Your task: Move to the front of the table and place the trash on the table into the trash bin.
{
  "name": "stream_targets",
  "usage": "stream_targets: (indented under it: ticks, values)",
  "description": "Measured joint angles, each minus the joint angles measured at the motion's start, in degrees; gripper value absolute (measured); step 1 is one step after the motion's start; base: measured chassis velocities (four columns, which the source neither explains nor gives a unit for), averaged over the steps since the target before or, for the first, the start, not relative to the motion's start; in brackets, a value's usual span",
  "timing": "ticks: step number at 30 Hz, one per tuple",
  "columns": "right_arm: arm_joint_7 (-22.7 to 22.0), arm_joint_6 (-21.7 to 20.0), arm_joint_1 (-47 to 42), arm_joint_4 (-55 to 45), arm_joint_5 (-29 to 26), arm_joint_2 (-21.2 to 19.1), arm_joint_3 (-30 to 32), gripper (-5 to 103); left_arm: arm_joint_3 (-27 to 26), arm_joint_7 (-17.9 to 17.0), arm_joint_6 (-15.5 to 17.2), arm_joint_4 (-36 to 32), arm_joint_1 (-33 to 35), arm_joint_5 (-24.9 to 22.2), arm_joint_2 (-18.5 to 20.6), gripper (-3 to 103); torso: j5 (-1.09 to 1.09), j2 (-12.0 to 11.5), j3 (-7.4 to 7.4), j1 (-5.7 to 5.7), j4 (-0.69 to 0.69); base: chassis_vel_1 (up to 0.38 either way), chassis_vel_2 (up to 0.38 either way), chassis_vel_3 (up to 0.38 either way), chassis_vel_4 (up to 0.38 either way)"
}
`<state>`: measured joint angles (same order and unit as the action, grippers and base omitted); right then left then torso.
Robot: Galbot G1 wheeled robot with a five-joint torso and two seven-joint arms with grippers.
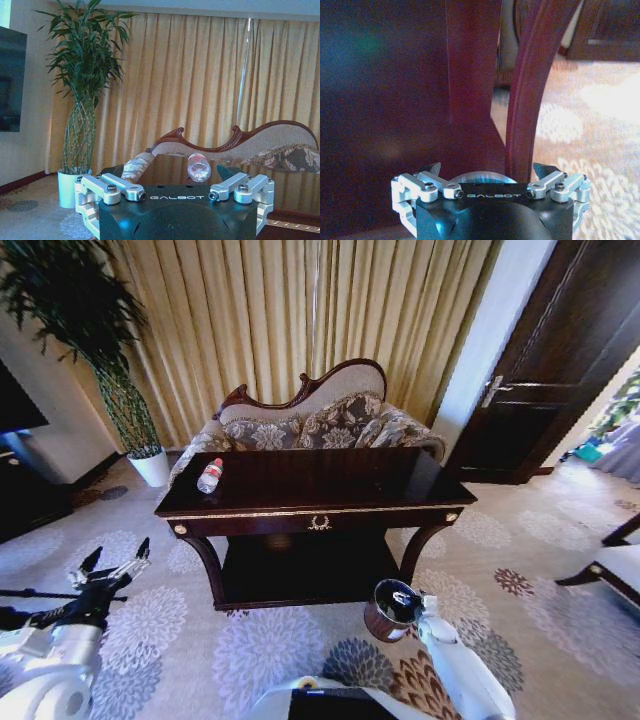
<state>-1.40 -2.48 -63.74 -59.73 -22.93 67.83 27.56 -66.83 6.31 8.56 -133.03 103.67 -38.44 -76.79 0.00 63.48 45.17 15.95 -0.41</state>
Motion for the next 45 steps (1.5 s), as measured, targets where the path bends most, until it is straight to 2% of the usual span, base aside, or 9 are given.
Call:
stream_targets:
  ticks: [4,10,11,14,18,24,31,36,45]
  values:
    - [0.00,-0.94,-1.44,-6.85,-1.50,-0.12,2.43,100,0.12,-0.01,-0.02,0.00,-0.22,0.00,0.01,100,0.00,0.00,0.00,0.00,0.01,0.000,0.000,0.000,0.000]
    - [0.29,-4.04,-5.90,-23.89,-3.46,0.08,9.06,100,0.46,-0.29,-0.05,-0.06,-0.74,0.00,-0.23,100,-0.02,0.00,0.00,0.00,0.00,0.000,0.000,0.000,0.000]
    - [0.29,-4.04,-5.90,-23.89,-3.46,0.08,9.06,100,0.46,-0.29,-0.05,-0.06,-0.74,0.00,-0.23,100,-0.02,0.00,0.00,0.00,0.00,0.000,0.000,0.000,0.000]
    - [0.61,-6.04,-9.08,-34.51,-5.04,0.01,12.02,100,0.10,-0.42,-0.05,-0.65,-0.85,-0.08,-0.06,100,-0.01,0.00,0.00,0.00,0.01,0.000,0.000,0.000,0.000]
    - [0.73,-7.04,-11.57,-40.91,-6.17,0.02,13.40,100,-0.01,-0.60,-0.03,-1.10,-0.92,-0.12,0.06,100,-0.01,0.00,0.00,0.00,-0.01,0.000,0.000,0.000,0.000]
    - [0.33,-10.29,-16.23,-56.48,-8.10,0.51,14.13,100,0.48,-1.77,1.20,-2.76,-1.69,-0.24,0.46,100,-0.01,0.00,-0.01,0.00,0.00,0.000,0.000,0.000,0.000]
    - [-0.73,-12.57,-16.91,-62.00,-7.26,0.56,13.21,100,0.46,-2.25,1.94,-3.67,-2.11,-0.41,0.87,100,-0.01,0.00,0.00,0.00,0.00,0.000,0.000,0.000,0.000]
    - [-0.94,-15.27,-17.06,-64.83,-4.25,0.07,12.40,100,-0.70,-3.16,4.26,-4.66,-1.91,0.08,0.89,100,0.00,0.00,0.00,0.00,0.00,0.000,0.000,0.000,0.000]
    - [-0.92,-15.60,-16.71,-64.63,-2.13,0.11,11.73,100,-1.81,-4.26,5.45,-4.88,-1.95,1.81,1.17,100,0.00,0.00,0.00,0.00,0.00,0.000,0.000,0.000,0.000]
